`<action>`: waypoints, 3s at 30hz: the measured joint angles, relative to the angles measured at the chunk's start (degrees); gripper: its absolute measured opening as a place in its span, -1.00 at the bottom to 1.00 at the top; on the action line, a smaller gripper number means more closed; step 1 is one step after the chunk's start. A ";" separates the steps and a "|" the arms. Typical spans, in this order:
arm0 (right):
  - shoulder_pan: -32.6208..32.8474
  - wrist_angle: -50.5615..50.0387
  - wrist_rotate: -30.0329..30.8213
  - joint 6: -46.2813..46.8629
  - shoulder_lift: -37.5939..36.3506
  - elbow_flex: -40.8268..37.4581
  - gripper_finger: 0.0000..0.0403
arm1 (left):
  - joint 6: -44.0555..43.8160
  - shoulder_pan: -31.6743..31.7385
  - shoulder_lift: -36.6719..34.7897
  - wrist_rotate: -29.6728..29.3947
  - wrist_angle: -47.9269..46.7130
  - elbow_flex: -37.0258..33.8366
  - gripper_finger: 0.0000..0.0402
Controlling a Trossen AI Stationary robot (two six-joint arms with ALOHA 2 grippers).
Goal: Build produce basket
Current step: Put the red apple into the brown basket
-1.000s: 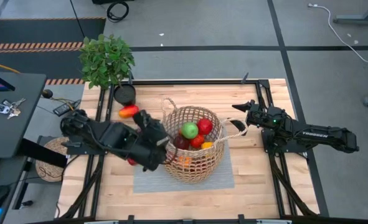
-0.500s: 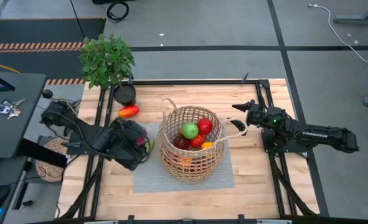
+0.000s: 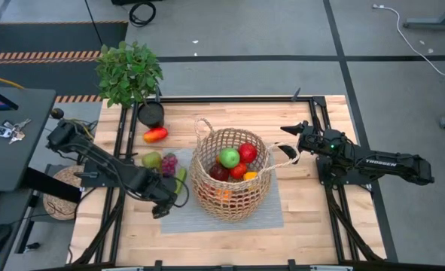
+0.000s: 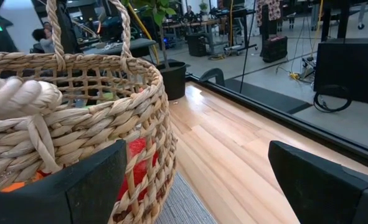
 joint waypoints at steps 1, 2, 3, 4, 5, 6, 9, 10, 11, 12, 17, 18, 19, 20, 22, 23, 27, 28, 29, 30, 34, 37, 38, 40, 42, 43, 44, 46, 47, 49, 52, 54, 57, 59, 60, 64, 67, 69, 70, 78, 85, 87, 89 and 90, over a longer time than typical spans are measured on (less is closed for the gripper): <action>0.01 0.03 -0.02 0.00 -0.01 0.00 0.95 | 2.60 0.00 0.49 0.98 0.07 -0.66 0.87; -0.01 0.00 0.00 0.00 0.00 0.00 0.95 | 5.19 0.00 1.10 1.65 -0.25 -1.11 0.87; -0.01 -0.01 0.00 0.00 0.01 0.00 0.95 | 7.65 -0.01 1.65 1.98 -0.35 -1.37 0.87; 0.01 0.06 0.00 0.00 -0.01 0.00 0.95 | 10.24 -0.04 2.11 1.92 -0.37 -1.39 0.87; 0.01 0.05 0.00 0.00 -0.01 0.00 0.95 | 13.31 -0.04 2.51 1.66 -0.35 -1.28 0.87; -0.01 0.01 0.00 0.00 0.01 0.00 0.95 | 16.27 -0.02 2.96 1.17 -0.24 -1.19 0.87; -0.01 0.06 0.00 0.00 -0.01 0.00 0.95 | 24.09 -0.06 4.73 -1.69 0.18 -1.11 0.87; 0.01 0.03 0.00 0.00 0.01 0.00 0.95 | 26.77 -0.29 5.41 -2.36 0.11 -1.12 0.87; 0.00 0.07 0.00 0.00 -0.01 0.00 0.95 | 29.44 -0.52 6.00 -2.59 0.16 -1.18 0.87; -0.01 0.09 0.00 0.00 -0.01 0.00 0.95 | 32.27 -0.81 6.72 -2.67 0.09 -1.22 0.87; 0.01 0.09 0.00 0.00 0.01 0.00 0.95 | 43.32 -2.00 10.44 -2.61 -0.40 -1.24 0.87; -0.01 0.09 0.00 0.00 -0.01 0.00 0.95 | 44.95 -2.14 11.15 -2.86 -0.62 -1.24 0.87; -0.01 0.09 0.00 0.00 0.01 0.00 0.95 | 46.29 -2.16 11.78 -3.40 -0.78 -1.26 0.87; -0.01 0.09 0.00 0.00 -0.01 0.00 0.95 | 47.11 -2.19 12.36 -4.17 -0.85 -1.26 0.87; -0.01 0.14 0.00 0.00 -0.01 0.00 0.95 | 47.92 -2.19 13.36 -5.71 -0.84 -1.26 0.87; -0.01 0.16 0.00 0.00 -0.01 0.00 0.95 | 47.93 -2.18 13.87 -6.29 -0.84 -1.26 0.87; -0.01 0.23 0.00 0.00 -0.01 0.00 0.95 | 47.99 -2.10 15.76 -7.19 -1.56 -1.26 0.87; -0.01 0.20 0.00 0.00 -0.01 0.00 0.95 | 47.99 -2.12 16.13 -7.16 -1.83 -1.26 0.87; 0.01 0.23 0.02 0.00 0.01 0.00 0.95 | 47.99 -2.14 16.53 -7.16 -1.82 -1.26 0.87; -0.01 0.34 0.02 0.00 -0.01 0.00 0.95 | 47.99 -2.14 16.78 -7.16 -1.69 -1.26 0.87; 0.00 0.40 0.08 0.00 -0.01 0.00 0.95 | 47.90 -2.10 16.89 -7.21 -1.74 -1.26 0.87; -0.01 0.38 0.24 0.00 0.01 0.00 0.95 | 47.59 -2.10 16.89 -7.25 -1.78 -1.27 0.81; 0.01 0.38 0.24 0.00 -0.01 0.00 0.95 | 47.52 -2.10 16.91 -7.26 -1.79 -1.26 0.77; -0.01 0.38 0.24 0.00 -0.01 0.00 0.95 | 46.89 -2.10 16.91 -7.25 -1.81 -1.26 0.66; -0.01 0.38 0.24 0.00 -0.01 0.00 0.95 | 46.37 -2.10 16.91 -7.25 -1.79 -1.26 0.53; 0.00 0.38 0.24 0.00 -0.01 0.00 0.95 | 45.88 -2.10 16.91 -7.27 -1.79 -1.26 0.47; 0.00 0.38 0.24 0.00 0.01 0.00 0.95 | 44.67 -2.10 16.91 -7.27 -1.79 -1.25 0.41; -0.01 0.38 0.24 0.00 -0.01 0.00 0.95 | 42.54 -1.76 16.83 -7.14 -1.76 -0.87 0.29; -0.01 0.38 0.24 0.00 0.00 0.00 0.95 | 41.58 -1.62 16.47 -7.12 -1.48 -0.47 0.26; -0.01 0.38 0.24 0.00 -0.01 0.00 0.95 | 40.39 -1.31 14.89 -7.27 -0.49 0.68 0.26; -0.01 0.36 0.23 0.00 -0.01 0.00 0.95 | 37.49 -0.72 12.16 -8.49 0.69 2.32 0.25; -0.01 0.36 0.22 0.00 0.01 0.00 0.95 | 35.22 -0.07 9.73 -9.72 0.31 3.67 0.27; -0.01 0.36 0.22 0.00 0.01 0.00 0.95 | 32.06 0.74 5.90 -13.04 0.38 5.92 0.33; -0.01 0.38 0.22 0.00 -0.01 0.00 0.95 | 30.85 1.47 3.55 -15.19 0.05 7.97 0.33; 0.00 0.36 0.22 0.00 -0.01 0.00 0.95 | 30.12 1.72 2.46 -16.19 0.33 9.04 0.32; 0.01 0.51 0.22 0.00 -0.01 0.00 0.95 | 27.38 3.25 -1.56 -16.88 2.65 13.90 0.29; 0.00 0.64 0.22 0.00 0.01 0.00 0.95 | 26.44 4.07 -3.45 -16.96 5.23 17.02 0.31; -0.01 0.79 0.22 0.00 -0.01 0.00 0.95 | 27.11 4.43 -4.04 -17.31 7.34 18.98 0.33; 0.01 0.79 0.22 0.00 0.00 0.00 0.95 | 27.72 4.43 -4.26 -17.73 8.04 19.74 0.33; 0.00 0.79 0.22 0.00 0.01 0.00 0.95 | 34.13 6.65 -4.23 -21.20 25.22 22.30 0.33; 0.01 0.82 0.22 0.00 0.01 0.00 0.95 | 34.42 12.00 -2.92 -21.15 36.95 22.37 0.34; 0.00 0.82 0.22 0.00 -0.01 0.00 0.95 | 34.39 13.49 -1.96 -20.40 40.14 22.32 0.34; 0.00 0.88 0.21 0.00 0.01 0.00 0.95 | 34.41 15.22 -0.55 -18.17 45.42 22.34 0.34; 0.01 1.10 0.17 0.00 0.00 0.00 0.95 | 34.37 15.88 0.17 -16.97 47.02 22.34 0.35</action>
